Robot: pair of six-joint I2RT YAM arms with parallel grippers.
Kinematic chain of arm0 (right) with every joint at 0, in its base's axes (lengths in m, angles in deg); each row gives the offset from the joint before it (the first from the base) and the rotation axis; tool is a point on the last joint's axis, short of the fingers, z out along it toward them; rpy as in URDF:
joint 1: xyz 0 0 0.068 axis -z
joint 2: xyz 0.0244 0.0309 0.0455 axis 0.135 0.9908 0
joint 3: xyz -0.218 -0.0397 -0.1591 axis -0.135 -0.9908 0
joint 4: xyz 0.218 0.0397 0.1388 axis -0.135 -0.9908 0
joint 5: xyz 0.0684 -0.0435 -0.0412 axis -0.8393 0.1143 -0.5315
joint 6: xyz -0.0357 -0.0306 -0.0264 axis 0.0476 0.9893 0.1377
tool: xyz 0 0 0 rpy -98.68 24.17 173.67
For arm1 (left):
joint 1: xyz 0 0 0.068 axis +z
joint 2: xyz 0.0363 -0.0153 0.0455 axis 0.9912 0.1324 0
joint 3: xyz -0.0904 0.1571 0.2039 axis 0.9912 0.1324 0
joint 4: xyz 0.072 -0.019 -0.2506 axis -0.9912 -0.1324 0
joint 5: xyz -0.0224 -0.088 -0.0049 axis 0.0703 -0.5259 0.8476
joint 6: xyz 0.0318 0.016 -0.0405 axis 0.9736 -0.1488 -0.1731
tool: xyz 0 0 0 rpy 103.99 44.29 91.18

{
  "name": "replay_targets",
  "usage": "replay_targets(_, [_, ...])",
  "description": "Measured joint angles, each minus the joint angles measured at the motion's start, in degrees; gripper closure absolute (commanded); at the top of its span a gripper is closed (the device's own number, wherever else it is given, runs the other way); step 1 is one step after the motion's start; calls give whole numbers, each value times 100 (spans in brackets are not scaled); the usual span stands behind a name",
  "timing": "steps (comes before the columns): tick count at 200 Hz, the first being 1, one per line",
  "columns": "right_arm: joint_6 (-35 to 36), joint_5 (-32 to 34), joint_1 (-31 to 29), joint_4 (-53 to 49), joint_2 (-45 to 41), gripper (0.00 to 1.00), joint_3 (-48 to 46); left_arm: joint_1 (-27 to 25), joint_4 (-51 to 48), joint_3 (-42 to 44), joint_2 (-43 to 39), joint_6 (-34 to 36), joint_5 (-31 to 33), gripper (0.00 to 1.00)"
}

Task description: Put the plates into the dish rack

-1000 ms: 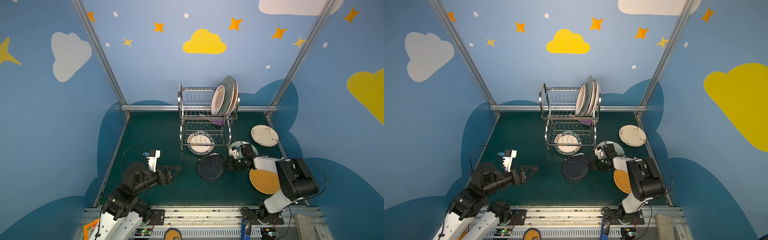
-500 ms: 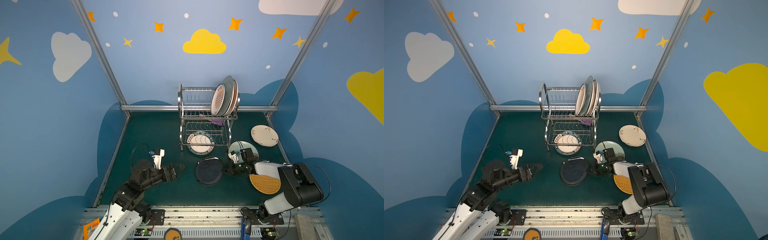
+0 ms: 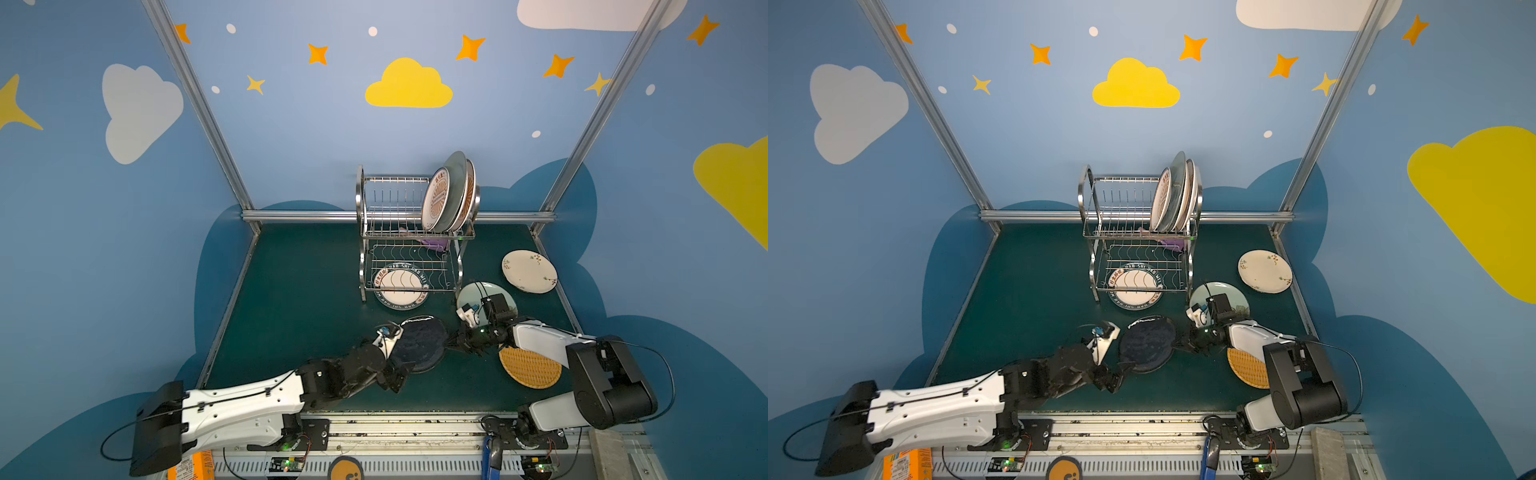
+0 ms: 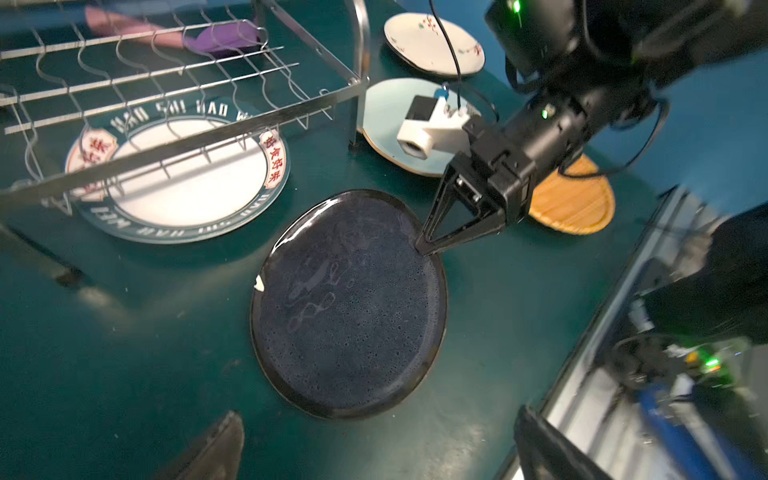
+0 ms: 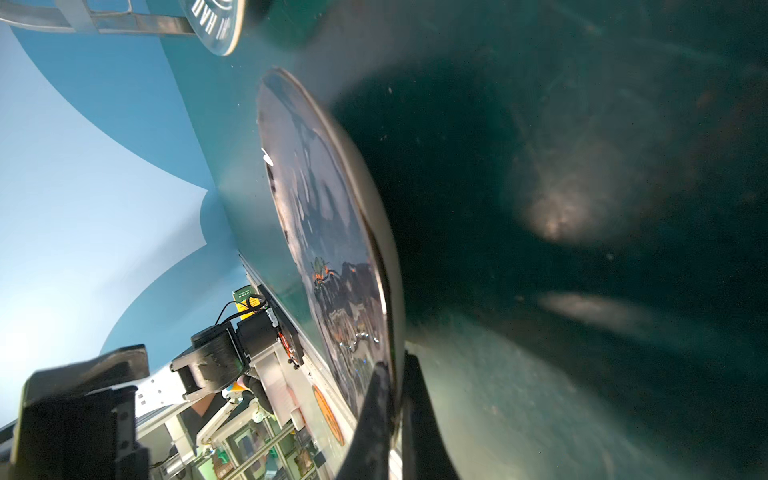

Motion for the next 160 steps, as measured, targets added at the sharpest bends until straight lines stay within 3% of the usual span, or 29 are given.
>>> replay_targets(67, [-407, 282, -33, -927, -522, 100, 262, -516, 1231, -94, 1353, 2380, 656, 2])
replay_targets(160, [-977, 420, -140, -1517, -1032, 100, 450, -1152, 2140, -284, 2577, 3720, 1130, 17])
